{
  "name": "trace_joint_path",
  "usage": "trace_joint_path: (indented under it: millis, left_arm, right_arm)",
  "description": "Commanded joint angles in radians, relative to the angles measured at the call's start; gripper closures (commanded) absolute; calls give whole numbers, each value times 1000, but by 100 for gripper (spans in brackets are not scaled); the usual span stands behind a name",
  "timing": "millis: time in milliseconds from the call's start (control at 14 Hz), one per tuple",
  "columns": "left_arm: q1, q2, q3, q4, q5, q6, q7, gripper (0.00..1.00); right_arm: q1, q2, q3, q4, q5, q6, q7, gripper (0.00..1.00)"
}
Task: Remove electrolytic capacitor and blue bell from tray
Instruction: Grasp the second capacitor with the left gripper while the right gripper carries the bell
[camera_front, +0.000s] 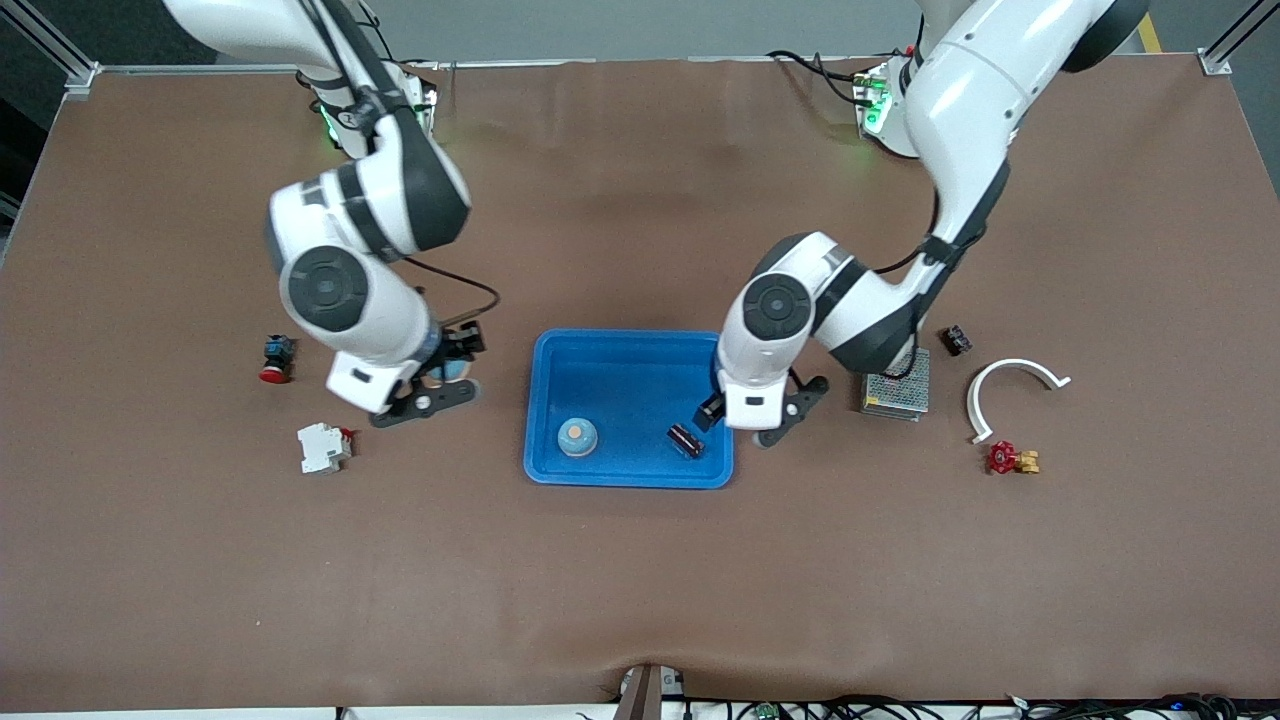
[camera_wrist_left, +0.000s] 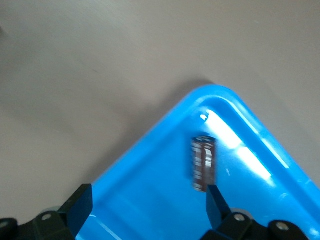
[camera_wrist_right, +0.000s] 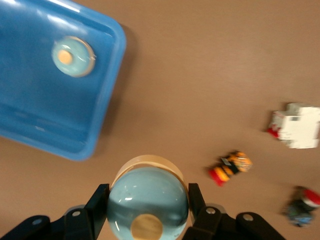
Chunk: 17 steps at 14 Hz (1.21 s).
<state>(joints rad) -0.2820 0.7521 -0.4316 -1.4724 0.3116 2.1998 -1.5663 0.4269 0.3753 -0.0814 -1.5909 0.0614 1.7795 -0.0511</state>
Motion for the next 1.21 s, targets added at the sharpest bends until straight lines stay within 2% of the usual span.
trace_joint_path:
  millis: [0, 143, 356, 428, 641, 713, 1140]
  left_arm:
    - [-96, 87, 89, 109, 15, 99, -91, 0]
    - [-159, 121, 169, 116, 12, 219, -116, 9]
    - [-212, 165, 224, 135, 17, 236, -104, 19]
    - [-215, 168, 229, 132, 18, 236, -104, 22]
    - [-226, 168, 229, 127, 20, 224, -104, 23]
    - [-235, 167, 228, 127, 20, 224, -104, 26]
    - [-236, 168, 229, 112, 23, 209, -101, 29]
  right_arm:
    - [-106, -59, 12, -59, -3, -14, -209, 61]
    - [-183, -61, 12, -67, -12, -12, -362, 61]
    - [-278, -47, 12, -69, -55, 33, -542, 61]
    - [-305, -35, 12, -69, -66, 69, -600, 61]
    - [-391, 40, 14, -63, -68, 194, -803, 61]
    - [-414, 65, 14, -60, -68, 230, -850, 61]
    - [-499, 215, 14, -58, -66, 406, -1003, 61]
